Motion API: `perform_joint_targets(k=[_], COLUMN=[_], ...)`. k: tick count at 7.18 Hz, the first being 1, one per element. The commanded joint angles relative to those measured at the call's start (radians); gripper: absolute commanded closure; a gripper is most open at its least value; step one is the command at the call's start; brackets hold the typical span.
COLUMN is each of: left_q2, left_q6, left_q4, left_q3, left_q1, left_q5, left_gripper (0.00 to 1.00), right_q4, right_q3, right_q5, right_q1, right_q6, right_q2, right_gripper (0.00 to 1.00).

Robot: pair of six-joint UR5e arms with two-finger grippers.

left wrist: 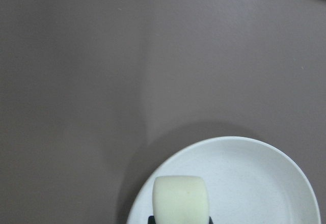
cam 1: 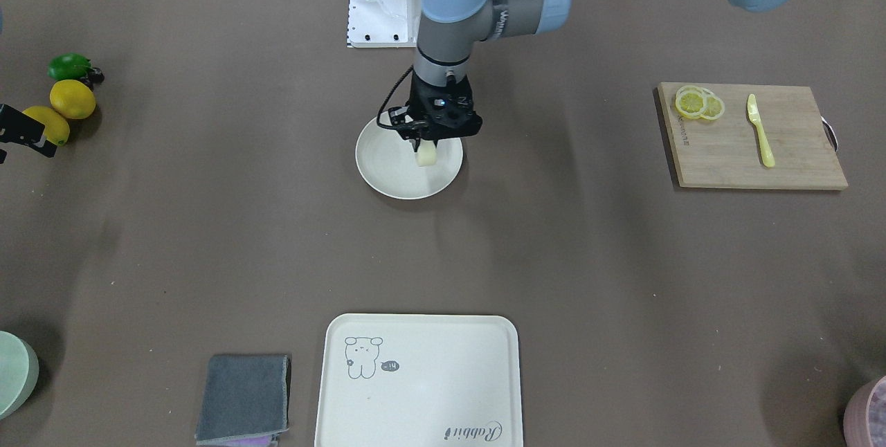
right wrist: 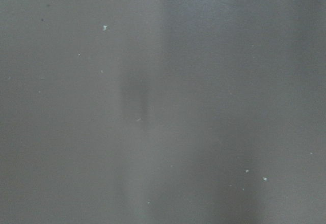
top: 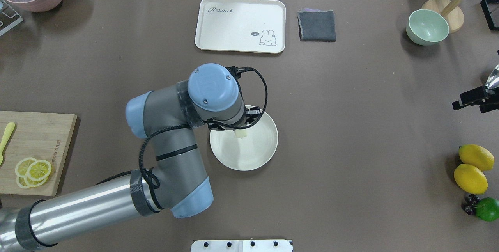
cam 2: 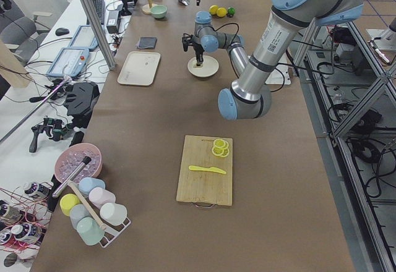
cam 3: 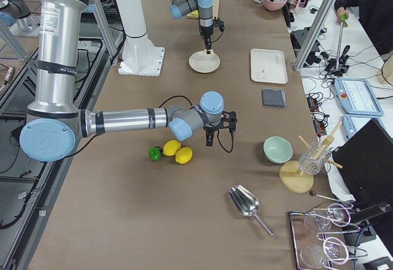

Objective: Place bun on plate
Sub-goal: 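Carry the white bun with the left gripper and lower it onto the plate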

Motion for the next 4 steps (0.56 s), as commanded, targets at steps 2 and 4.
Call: perform_joint_targets(k=[2, 4], left_q2=[-0.035, -0.024], left_q6=[0.0, 0.037], left_q4=[-0.053, -0.053], left_q3=[0.096, 0.096], left_q1=[0.058, 0.056], left_q5=[0.076, 0.076], left_gripper=[0.64, 0.5], right_q4=[0.002, 0.002], right_q3=[-0.014, -0.021], right_q5=[-0.002, -0.004], right_q1=[0.036, 0.036], right_q6=[-0.04, -0.04], right_q2=[-0.039, -0.041], right_gripper=[0.0, 0.0])
